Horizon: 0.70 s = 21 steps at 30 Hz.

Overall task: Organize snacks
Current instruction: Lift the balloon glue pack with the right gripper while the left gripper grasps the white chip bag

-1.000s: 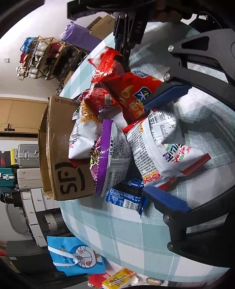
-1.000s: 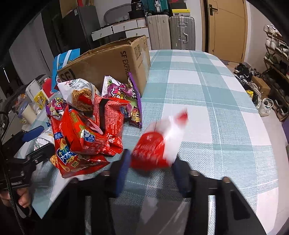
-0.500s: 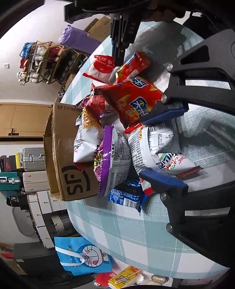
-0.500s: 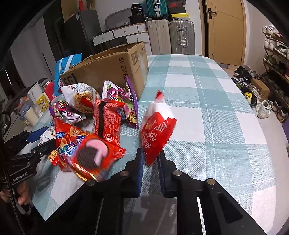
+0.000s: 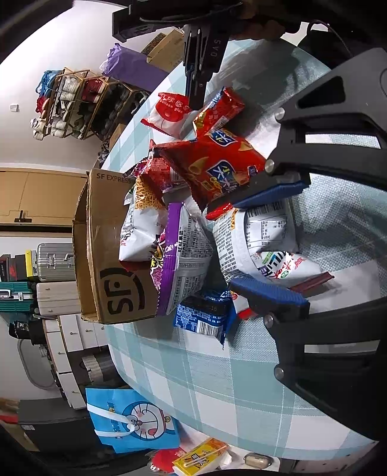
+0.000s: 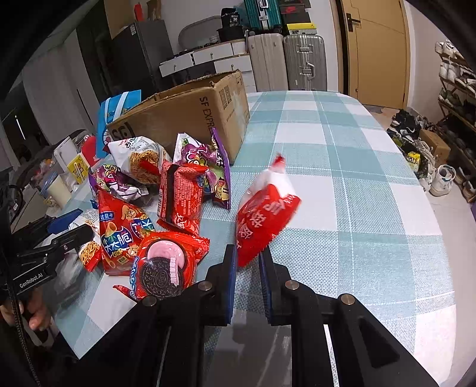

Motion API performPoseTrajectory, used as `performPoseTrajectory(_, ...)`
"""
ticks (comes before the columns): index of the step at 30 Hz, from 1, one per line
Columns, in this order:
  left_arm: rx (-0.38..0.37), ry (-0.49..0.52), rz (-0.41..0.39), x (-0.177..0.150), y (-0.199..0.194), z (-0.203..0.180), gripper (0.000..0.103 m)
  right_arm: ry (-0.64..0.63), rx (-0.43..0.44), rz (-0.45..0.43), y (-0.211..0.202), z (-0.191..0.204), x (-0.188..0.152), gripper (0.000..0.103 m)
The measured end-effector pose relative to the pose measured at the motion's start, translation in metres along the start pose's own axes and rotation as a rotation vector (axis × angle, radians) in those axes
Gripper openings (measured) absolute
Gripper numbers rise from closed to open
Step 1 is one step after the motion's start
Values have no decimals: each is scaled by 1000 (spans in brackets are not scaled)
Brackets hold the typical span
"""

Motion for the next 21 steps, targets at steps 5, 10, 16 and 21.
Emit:
performPoseTrajectory(5,-4,5,16,0,0,-2,58,2,1,22,3,-1,0,24)
performPoseTrajectory(10,10,4,43,-4,7,-3,72,26,-25,30,7,-9,2,44)
performPoseTrajectory(16,14,-11,63,-5,17,1,83,21,-103,37,7,-25,4,63)
performPoseTrajectory(21,20,-22,100,-2,31,1,88,-29,-120,34,13,-35,10,67)
Point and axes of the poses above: each gripper's, at about its wrist camera, not at the fingertips, and y roughly the way its jaws point, z to its left, x to its top, the point moved 2 cm from there along y, roughly the way its jaws point, and after that the axes turned 11 degrees about -x, right-handed, at the moved point
